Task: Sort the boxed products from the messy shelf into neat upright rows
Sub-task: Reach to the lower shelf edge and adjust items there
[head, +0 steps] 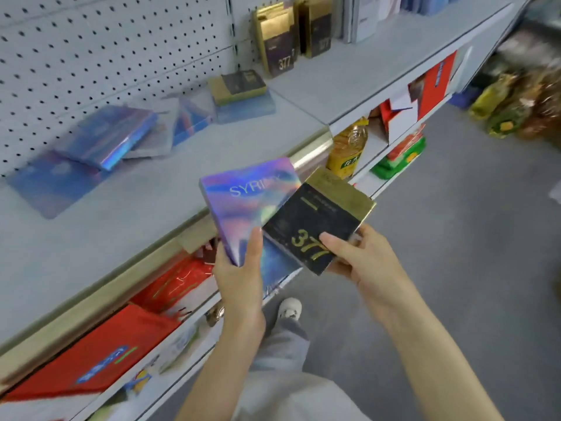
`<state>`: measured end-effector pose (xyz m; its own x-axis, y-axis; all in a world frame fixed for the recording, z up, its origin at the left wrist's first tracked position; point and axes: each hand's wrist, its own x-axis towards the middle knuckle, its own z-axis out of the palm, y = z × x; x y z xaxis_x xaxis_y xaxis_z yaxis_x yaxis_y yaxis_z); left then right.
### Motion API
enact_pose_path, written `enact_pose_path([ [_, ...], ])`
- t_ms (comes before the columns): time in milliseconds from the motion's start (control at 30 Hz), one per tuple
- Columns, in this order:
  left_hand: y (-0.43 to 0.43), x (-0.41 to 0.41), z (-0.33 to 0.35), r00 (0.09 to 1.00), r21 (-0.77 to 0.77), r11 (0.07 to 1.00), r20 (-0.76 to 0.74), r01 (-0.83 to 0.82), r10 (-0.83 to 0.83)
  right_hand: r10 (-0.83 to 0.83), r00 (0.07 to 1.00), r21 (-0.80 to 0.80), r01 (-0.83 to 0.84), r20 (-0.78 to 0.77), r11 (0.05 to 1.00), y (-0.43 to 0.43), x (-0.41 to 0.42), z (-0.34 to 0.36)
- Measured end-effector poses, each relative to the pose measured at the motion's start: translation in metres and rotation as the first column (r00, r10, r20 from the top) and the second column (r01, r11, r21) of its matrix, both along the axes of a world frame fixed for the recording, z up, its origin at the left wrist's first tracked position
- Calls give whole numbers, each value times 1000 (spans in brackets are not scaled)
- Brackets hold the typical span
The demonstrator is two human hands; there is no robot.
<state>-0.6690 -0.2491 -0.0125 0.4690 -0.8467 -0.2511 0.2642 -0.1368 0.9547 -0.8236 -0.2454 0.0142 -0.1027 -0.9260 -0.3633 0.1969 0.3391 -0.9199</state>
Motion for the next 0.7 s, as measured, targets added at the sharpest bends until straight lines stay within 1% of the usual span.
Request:
enact_pose_path([
  [67,-40,-17,0,1000,-33,999,-30,4,-5,-66,997,1,66,-50,998,-38,-26,0],
  [133,-81,-31,0,998,-73,997,-55,0,-4,-85,994,-14,84,-65,996,-79,-48,3],
  [233,-140,-48,2,996,-79,997,-85,-9,3,-108,992,-25,107,-58,994,-133,-70,5],
  [300,-177,-58,4,997,-82,997,-79,-7,1,-127,991,-24,126,-32,992,-166,-82,2],
  [400,-220,-75,2,997,-68,998,-74,-18,13,-108,994,-3,108,-32,994,-213,-105,-5],
  [500,-254,-92,-5,999,-68,997,-25,-25,23,-71,997,-12,71,-39,997,-265,-136,-9],
  [633,-304,-120,-14,990,-64,988,33,-137,140,-95,991,-55,90,-100,994,-353,-177,-15],
  [700,-331,-138,-16,971,-81,971,72,-224,229,-63,987,-88,50,-149,995,-407,-195,-18],
])
